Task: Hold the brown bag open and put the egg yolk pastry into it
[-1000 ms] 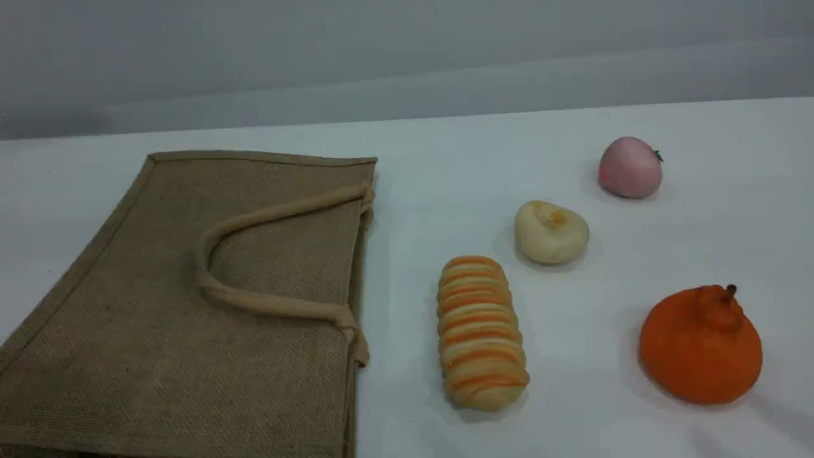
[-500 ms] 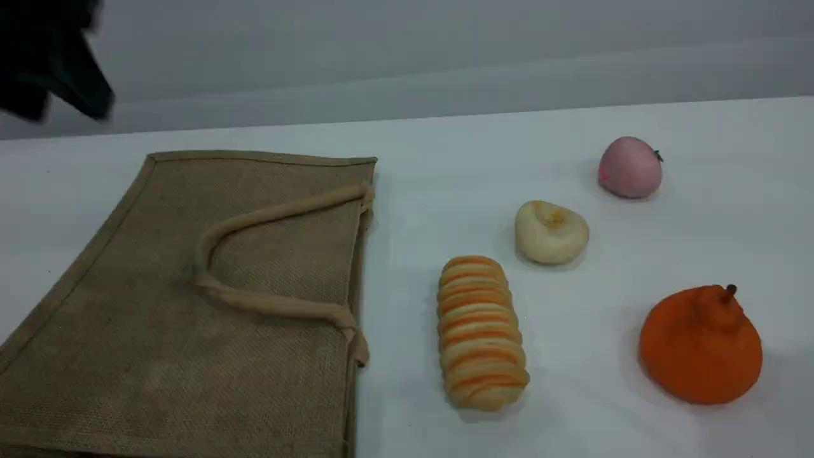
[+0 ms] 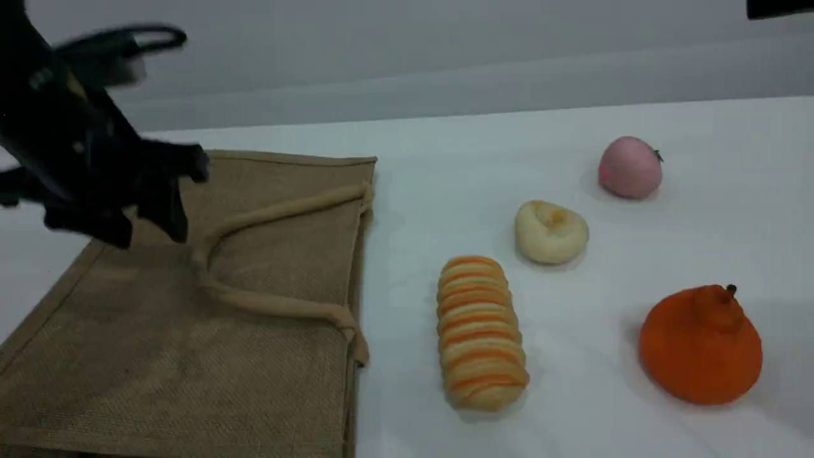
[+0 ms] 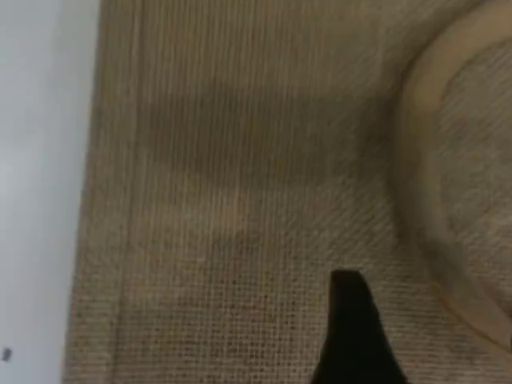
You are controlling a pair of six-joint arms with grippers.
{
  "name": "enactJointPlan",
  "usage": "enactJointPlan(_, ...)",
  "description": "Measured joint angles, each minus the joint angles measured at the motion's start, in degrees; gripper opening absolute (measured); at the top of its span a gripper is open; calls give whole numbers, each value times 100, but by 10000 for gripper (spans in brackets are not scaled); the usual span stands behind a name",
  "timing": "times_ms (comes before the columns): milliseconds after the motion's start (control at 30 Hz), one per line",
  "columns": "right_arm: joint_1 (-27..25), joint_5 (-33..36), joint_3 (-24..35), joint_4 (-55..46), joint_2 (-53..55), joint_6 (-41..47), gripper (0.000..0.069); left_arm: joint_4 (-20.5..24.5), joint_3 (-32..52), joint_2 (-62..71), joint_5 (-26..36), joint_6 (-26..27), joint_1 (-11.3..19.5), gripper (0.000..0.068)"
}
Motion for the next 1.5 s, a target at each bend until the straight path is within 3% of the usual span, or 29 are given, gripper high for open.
enactJointPlan(367, 0, 98, 0, 76, 89, -163, 446, -5, -100, 315, -454, -504, 0, 406)
enactJointPlan(867, 0, 98, 0, 76, 89, -308, 446, 0, -1309, 1262, 393, -498, 5, 406)
enactJointPlan(1300, 0, 93, 0, 76, 89, -404, 446, -24, -1447, 1702, 281, -504, 5, 406)
enactJointPlan(1400, 0, 93, 0, 76, 89, -404, 446, -36, -1481, 1735, 281, -519, 5, 393)
enactJointPlan(1500, 0, 93, 0, 76, 89, -404, 446, -65, -1487, 1736, 269, -651, 5, 337)
